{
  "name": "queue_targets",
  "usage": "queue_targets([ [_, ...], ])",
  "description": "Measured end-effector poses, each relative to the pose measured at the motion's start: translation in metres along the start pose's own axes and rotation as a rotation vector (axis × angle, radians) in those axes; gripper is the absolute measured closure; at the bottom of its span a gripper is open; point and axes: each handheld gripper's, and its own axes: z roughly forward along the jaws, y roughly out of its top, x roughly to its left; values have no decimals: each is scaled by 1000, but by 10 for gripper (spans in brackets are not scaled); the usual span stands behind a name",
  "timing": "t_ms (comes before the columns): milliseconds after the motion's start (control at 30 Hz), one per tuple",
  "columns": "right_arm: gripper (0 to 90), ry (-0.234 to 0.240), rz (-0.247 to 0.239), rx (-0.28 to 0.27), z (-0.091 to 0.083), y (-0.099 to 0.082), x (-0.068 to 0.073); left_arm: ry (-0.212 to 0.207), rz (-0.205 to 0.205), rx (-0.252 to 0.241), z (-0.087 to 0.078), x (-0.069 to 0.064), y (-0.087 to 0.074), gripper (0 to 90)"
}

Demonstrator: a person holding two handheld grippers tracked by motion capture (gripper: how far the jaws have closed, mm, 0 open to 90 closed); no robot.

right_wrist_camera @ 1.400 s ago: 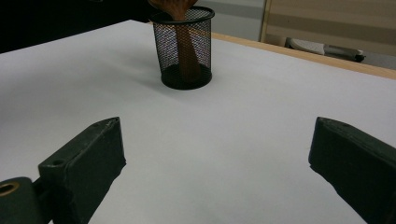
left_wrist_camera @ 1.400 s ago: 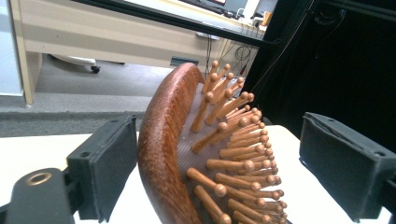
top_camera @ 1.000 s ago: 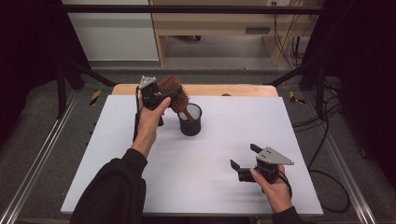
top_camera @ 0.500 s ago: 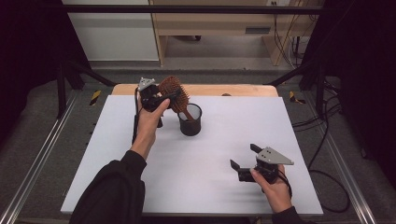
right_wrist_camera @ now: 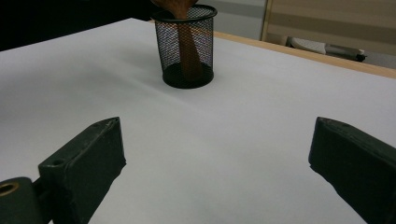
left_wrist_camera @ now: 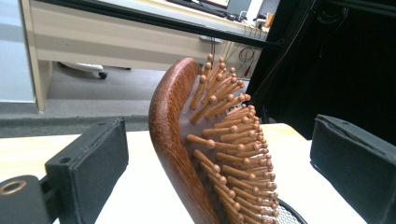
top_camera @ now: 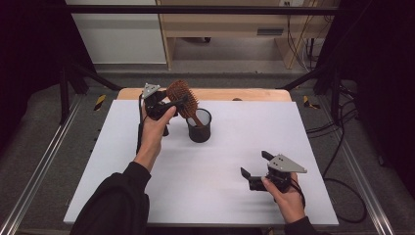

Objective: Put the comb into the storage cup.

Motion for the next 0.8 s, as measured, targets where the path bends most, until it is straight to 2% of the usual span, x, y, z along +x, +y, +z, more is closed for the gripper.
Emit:
queue_targets([
  [500,39,2,-11,8,1,0,1,20,28,2,-15,-2,-4,47],
  [567,39,3,-11,8,1,0,1,30,45,-5,-19,-4,-7,47],
  [800,38,6,-12,9,1,0,1,32,54,-19,-28,-7,-8,48],
])
